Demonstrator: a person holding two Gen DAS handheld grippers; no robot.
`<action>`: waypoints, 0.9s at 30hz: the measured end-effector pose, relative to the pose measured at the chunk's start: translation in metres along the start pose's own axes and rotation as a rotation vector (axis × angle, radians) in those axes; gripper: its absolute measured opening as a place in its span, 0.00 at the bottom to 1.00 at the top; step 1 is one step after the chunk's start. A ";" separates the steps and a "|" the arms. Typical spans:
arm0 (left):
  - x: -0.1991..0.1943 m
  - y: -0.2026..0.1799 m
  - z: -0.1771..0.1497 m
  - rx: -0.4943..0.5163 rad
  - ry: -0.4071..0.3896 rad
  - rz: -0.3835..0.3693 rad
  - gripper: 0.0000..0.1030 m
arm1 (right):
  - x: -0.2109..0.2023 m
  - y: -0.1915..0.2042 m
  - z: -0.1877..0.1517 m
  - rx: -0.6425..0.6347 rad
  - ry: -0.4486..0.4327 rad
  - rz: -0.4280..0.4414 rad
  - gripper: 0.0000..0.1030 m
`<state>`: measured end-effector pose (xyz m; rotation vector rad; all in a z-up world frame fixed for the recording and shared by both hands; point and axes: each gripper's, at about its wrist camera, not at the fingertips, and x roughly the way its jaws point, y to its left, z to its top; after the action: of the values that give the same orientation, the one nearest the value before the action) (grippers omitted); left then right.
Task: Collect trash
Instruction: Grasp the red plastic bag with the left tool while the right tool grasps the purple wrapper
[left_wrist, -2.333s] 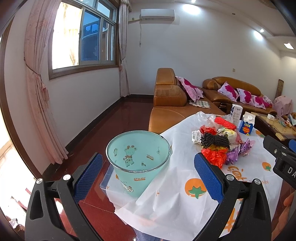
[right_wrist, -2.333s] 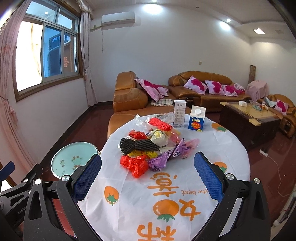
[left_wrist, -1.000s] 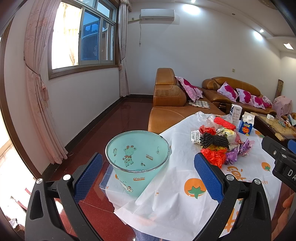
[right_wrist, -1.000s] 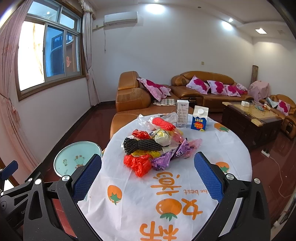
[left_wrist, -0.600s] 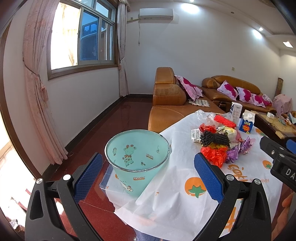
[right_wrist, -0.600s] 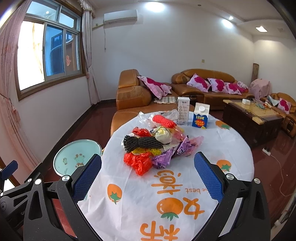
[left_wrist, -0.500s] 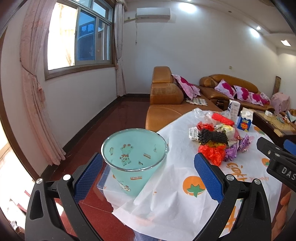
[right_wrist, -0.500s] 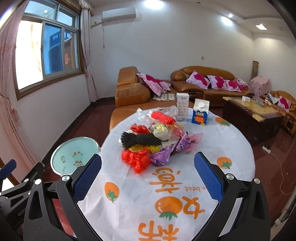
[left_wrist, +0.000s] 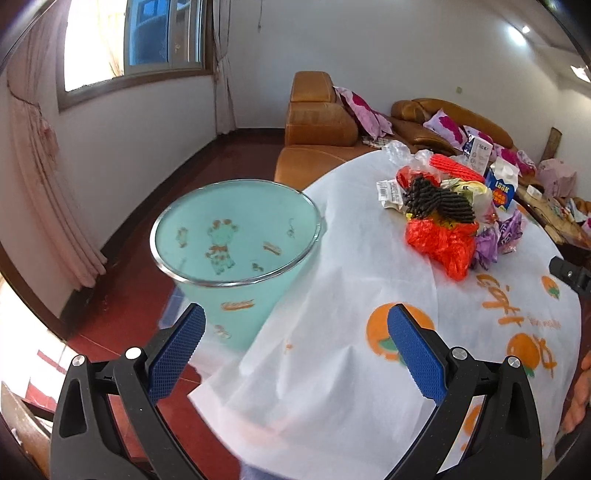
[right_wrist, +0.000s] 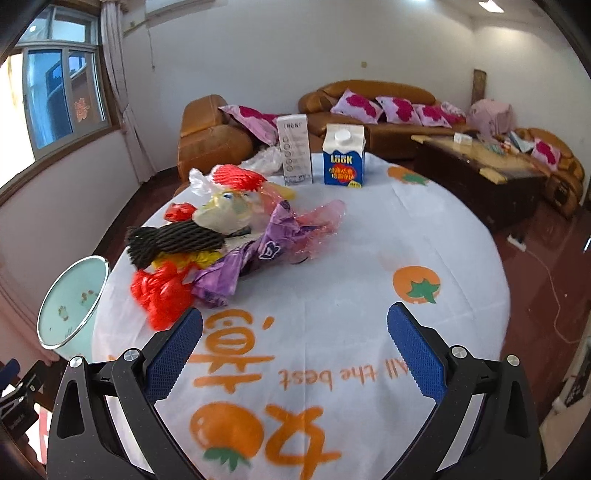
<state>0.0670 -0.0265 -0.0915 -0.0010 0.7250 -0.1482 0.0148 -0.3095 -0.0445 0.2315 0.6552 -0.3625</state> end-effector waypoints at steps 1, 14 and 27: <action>0.004 -0.003 0.004 0.002 0.004 -0.009 0.94 | 0.005 -0.001 0.002 0.003 0.008 0.008 0.93; 0.070 -0.114 0.058 0.155 0.053 -0.204 0.83 | 0.063 -0.018 0.045 0.106 0.112 0.138 0.71; 0.104 -0.129 0.049 0.158 0.134 -0.277 0.41 | 0.121 -0.021 0.051 0.278 0.273 0.267 0.16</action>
<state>0.1587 -0.1709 -0.1162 0.0603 0.8432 -0.4736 0.1230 -0.3754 -0.0834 0.6359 0.8310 -0.1643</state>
